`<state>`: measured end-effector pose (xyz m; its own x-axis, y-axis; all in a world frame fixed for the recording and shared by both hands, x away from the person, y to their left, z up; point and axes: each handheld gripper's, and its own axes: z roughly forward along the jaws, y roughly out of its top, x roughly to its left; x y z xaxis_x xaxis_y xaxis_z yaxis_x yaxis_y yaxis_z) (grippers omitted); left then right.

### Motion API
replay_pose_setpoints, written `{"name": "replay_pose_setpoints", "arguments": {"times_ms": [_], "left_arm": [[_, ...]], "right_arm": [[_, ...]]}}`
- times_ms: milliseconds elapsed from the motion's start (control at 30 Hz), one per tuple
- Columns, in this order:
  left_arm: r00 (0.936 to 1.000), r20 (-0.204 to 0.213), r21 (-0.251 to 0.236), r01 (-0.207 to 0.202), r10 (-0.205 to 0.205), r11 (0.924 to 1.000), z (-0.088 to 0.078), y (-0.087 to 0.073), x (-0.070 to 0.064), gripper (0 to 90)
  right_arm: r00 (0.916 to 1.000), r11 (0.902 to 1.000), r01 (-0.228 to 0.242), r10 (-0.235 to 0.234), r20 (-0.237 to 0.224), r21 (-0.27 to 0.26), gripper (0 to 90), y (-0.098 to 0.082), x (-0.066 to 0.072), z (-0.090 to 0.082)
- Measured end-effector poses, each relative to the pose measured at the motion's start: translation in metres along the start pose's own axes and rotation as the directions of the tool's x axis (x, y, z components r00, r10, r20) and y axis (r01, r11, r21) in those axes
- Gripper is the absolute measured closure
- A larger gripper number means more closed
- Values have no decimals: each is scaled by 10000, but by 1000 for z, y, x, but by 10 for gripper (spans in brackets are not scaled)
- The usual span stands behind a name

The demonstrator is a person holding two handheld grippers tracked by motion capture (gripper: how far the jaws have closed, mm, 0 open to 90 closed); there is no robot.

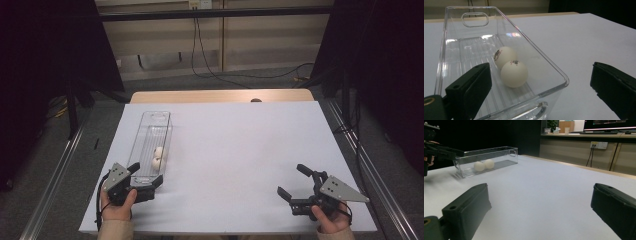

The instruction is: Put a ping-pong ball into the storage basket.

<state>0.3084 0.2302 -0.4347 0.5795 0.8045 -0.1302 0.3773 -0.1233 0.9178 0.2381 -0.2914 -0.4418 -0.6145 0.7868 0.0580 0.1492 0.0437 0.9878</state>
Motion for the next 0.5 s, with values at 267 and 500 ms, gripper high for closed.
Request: {"name": "replay_pose_setpoints", "arguments": {"times_ms": [267, 500], "left_arm": [[10000, -63, -130, -28, 27, 9999, -2, 1, 0, 34], [9999, -67, -330, -106, 104, 9994, -3, 1, 0, 34]], "right_arm": [[10000, 10000, 4, -4, -9, 1, 12, 0, 0, 0], [10000, 10000, 15, -15, -18, 8, 12, 0, 0, 0]]}}
